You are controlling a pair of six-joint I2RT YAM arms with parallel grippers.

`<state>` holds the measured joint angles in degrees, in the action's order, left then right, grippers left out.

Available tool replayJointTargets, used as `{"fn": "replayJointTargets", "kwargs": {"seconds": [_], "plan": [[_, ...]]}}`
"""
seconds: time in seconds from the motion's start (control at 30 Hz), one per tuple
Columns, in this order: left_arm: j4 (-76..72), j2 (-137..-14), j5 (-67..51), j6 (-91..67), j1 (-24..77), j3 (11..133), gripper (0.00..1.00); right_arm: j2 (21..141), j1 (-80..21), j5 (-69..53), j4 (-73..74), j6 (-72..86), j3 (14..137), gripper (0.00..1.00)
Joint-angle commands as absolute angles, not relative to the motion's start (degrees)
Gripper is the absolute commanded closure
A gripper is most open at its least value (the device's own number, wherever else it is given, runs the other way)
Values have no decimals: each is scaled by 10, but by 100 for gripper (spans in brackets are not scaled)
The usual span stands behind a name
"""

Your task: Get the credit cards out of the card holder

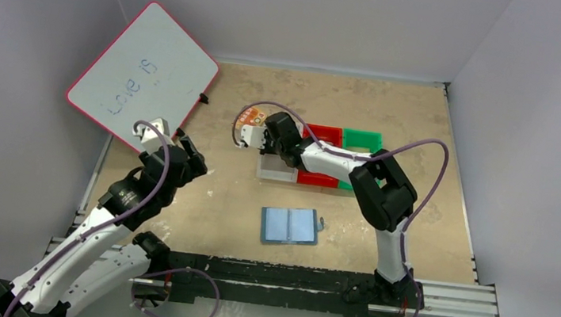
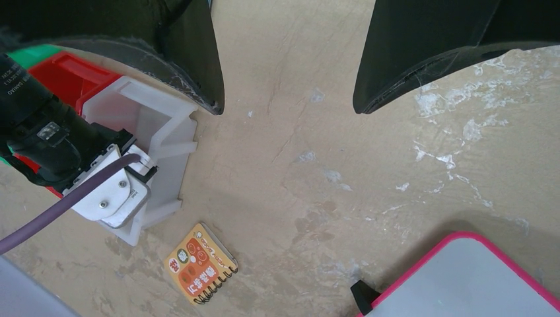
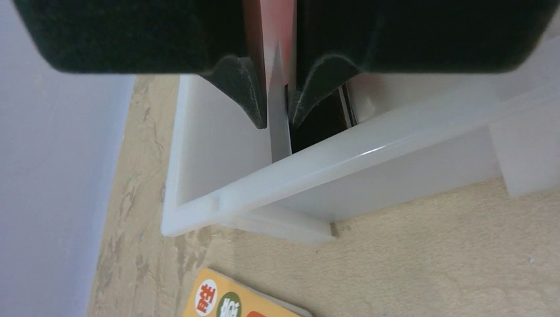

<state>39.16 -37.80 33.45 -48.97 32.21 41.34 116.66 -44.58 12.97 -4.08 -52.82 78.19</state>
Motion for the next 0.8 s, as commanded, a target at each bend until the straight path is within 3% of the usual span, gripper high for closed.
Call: {"fn": "replayJointTargets", "kwargs": {"seconds": [0.0, 0.13, 0.4, 0.53, 0.6, 0.73, 0.77], "plan": [[388, -376, 338, -489, 318, 418, 28, 1145, -444, 111, -30, -530, 798, 75], [390, -388, 335, -482, 318, 430, 28, 1120, -444, 71, -8, -519, 801, 55], [411, -445, 356, -481, 318, 502, 28, 976, -441, 35, -21, -447, 771, 47], [436, -479, 396, -479, 318, 566, 28, 808, -426, 144, -184, -311, 664, 42], [455, -492, 423, -475, 318, 600, 27, 709, -418, 204, -214, -203, 619, 26], [483, -507, 467, -460, 318, 654, 27, 548, -417, 358, -108, -24, 569, 5], [491, -509, 474, -455, 318, 666, 25, 514, -417, 393, -64, 17, 564, 4]]}}
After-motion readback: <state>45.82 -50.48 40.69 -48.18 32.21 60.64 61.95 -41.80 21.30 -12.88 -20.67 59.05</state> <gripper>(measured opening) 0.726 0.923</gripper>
